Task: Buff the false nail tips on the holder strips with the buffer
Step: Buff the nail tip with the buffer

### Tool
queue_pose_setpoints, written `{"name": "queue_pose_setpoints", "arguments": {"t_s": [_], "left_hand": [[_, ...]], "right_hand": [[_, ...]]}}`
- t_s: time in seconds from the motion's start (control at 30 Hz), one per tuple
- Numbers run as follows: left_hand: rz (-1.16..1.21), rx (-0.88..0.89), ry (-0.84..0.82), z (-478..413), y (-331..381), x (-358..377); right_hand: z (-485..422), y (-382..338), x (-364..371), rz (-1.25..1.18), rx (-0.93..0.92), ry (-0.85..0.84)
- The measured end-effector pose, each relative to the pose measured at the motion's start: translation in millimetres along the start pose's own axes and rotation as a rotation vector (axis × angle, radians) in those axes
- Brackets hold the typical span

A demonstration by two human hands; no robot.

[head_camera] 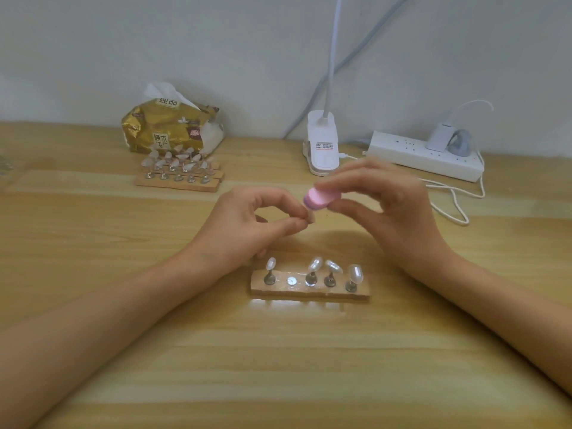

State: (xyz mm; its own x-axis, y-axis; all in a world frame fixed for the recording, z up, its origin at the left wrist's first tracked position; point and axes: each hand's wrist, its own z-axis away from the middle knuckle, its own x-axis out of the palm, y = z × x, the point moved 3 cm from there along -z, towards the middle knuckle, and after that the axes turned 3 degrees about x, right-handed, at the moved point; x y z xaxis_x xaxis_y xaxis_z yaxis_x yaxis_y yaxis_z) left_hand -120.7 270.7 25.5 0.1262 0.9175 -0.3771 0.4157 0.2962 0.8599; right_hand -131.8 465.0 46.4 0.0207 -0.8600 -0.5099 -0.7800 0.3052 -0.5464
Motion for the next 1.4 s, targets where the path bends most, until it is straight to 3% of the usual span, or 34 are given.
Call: {"name": "queue_pose_setpoints", "arguments": {"t_s": [0.13,0.27,0.4,0.53,0.7,0.8,0.93,1.07,1.2,1.33,1.4], "left_hand": [[0.008,0.000,-0.011,0.8,1.2,-0.3],[0.012,-0.014,0.007,0.1,1.0,-0.5],[0.006,-0.015,-0.020,0.5,1.6,0.3],[0.002,-0.025,0.004,0.2,0.7,0.2],[0.000,-0.037,0.003,0.6,0.5,0.1],[0.011,-0.038,0.018,-0.5,0.4,0.3],[-0.008,-0.062,0.004,0.2,-1.0,0.1],[0.006,-0.042,0.005,-0.2,0.8,1.4],[-0.019,-0.054,0.011,0.2,-0.6,0.2],[-0.007,-0.050,0.015,-0.6,-1.4,0.9],[-0.010,-0.061,0.015,-0.4,-2.5,0.1]], "right_hand": [[4.0,-9.1,10.4,0.077,-0.133,-0.105],[-1.3,-0.6,-0.2,-0.006,0.004,-0.001],[3.5,-13.2,13.1,0.094,-0.161,-0.126],[-2.4,-2.9,1.7,0.004,-0.004,-0.012],[1.3,-12.6,11.7,0.083,-0.157,-0.101],[-3.0,-3.5,0.9,0.024,-0.033,-0.013],[3.6,-12.6,14.4,0.066,-0.151,-0.125],[-2.1,-1.3,2.7,-0.060,0.017,-0.023],[2.0,-9.2,13.0,0.018,-0.082,-0.116],[-1.6,-1.6,3.6,-0.043,0.036,-0.028],[0.6,-6.9,9.0,0.011,-0.020,-0.071]]}}
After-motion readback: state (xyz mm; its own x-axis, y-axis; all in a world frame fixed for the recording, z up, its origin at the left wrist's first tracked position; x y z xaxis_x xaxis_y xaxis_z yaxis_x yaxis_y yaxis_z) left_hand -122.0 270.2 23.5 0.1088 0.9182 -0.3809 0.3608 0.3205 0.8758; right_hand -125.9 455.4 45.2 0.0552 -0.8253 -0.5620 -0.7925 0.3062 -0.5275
